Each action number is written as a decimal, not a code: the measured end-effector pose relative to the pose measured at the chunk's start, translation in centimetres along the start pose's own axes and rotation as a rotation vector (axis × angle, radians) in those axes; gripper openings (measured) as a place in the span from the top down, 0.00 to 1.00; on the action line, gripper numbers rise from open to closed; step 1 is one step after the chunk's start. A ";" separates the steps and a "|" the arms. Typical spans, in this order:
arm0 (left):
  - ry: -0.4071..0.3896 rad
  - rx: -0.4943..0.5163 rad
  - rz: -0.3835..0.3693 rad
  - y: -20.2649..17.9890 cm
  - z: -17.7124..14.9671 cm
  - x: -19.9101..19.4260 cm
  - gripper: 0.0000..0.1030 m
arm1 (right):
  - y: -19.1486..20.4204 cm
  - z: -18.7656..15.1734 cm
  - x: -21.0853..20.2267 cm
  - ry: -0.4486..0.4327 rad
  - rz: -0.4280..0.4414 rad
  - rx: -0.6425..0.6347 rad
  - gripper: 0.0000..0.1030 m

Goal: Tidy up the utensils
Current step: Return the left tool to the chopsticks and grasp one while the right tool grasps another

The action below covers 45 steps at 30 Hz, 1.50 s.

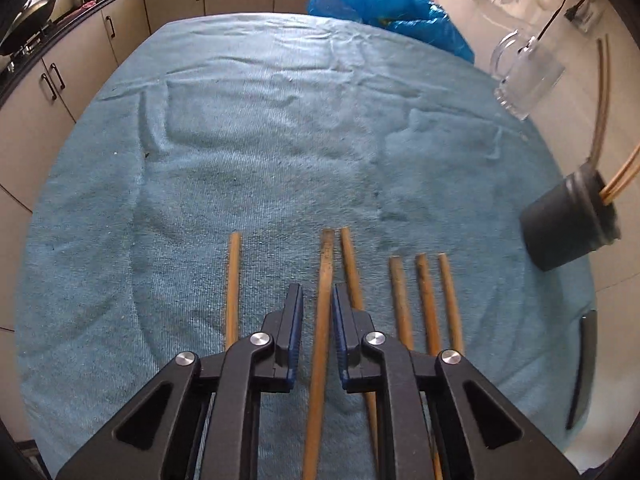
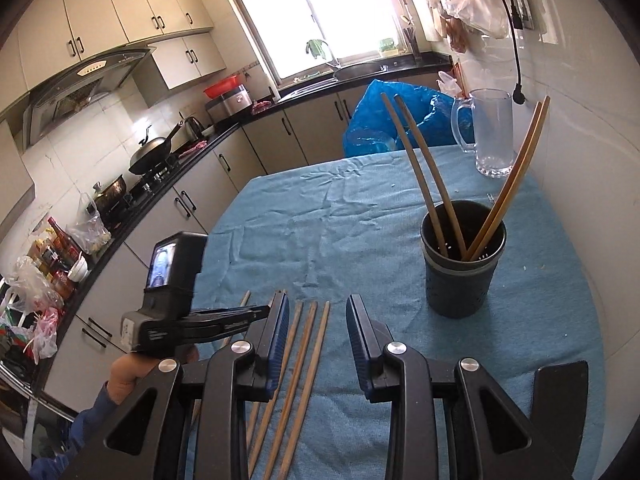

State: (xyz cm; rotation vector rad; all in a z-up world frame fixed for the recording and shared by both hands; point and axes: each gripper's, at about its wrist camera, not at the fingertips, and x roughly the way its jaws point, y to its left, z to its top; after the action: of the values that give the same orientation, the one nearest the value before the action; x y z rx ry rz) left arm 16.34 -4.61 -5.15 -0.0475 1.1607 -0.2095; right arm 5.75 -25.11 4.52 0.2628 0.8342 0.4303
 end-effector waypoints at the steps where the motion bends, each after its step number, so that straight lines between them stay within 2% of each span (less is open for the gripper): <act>1: -0.009 0.005 0.006 -0.1 0.1 0.0 0.88 | 0.0 0.0 0.2 0.006 0.001 -0.001 0.69; 4: -0.016 0.008 0.022 -0.3 0.5 0.1 0.88 | 0.3 -0.1 0.9 0.026 0.005 -0.006 0.69; 5: -0.020 -0.001 0.025 -0.2 0.6 0.1 0.93 | 0.4 -0.1 1.1 0.033 0.004 -0.007 0.69; 6: -0.022 -0.011 0.031 -0.1 0.7 0.1 0.93 | 0.6 -0.1 1.5 0.046 0.005 -0.008 0.69; 10: -0.031 -0.040 0.004 1.0 0.2 -0.7 0.93 | 1.4 -0.2 3.7 0.112 0.006 -0.023 0.69; 15: -0.090 -0.074 -0.035 2.3 -0.5 -3.5 0.94 | 1.7 0.2 8.6 0.242 0.024 -0.006 0.69; 17: -0.110 -0.082 -0.047 2.7 -0.6 -4.4 0.94 | 1.8 0.4 10.8 0.297 0.030 0.003 0.73; 19: -0.127 -0.089 -0.055 3.2 -0.8 -5.3 0.94 | 1.9 0.7 13.0 0.340 0.019 0.019 0.75; 21: -0.134 -0.092 -0.065 3.5 -1.0 -5.7 0.94 | 1.7 0.7 15.2 0.391 -0.009 0.030 0.81; 25: -0.139 -0.096 -0.087 3.9 -1.0 -5.8 0.94 | 1.3 0.1 18.2 0.457 -0.064 0.052 0.83; 35: -0.143 -0.113 -0.114 4.5 -0.7 -5.4 0.93 | 2.4 0.4 20.6 0.494 -0.167 -0.044 0.84; 37: -0.146 -0.116 -0.114 4.4 -0.6 -5.5 0.94 | 2.8 0.7 21.0 0.505 -0.202 -0.079 0.91; 38: -0.149 -0.117 -0.117 4.4 -0.5 -5.6 0.93 | 3.0 0.7 21.0 0.509 -0.220 -0.102 0.91; 41: -0.167 -0.117 -0.121 4.2 -0.4 -6.3 0.94 | 2.8 0.9 21.0 0.508 -0.207 -0.085 0.92; 45: -0.225 -0.095 -0.143 3.4 -0.6 -8.0 0.94 | 2.8 1.7 18.3 0.420 -0.133 -0.037 0.92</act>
State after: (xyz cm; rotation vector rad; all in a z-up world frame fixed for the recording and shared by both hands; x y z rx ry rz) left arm 13.18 0.29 1.33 -0.2323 0.9427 -0.2685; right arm 17.17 -14.14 -5.32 0.0806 1.2454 0.3810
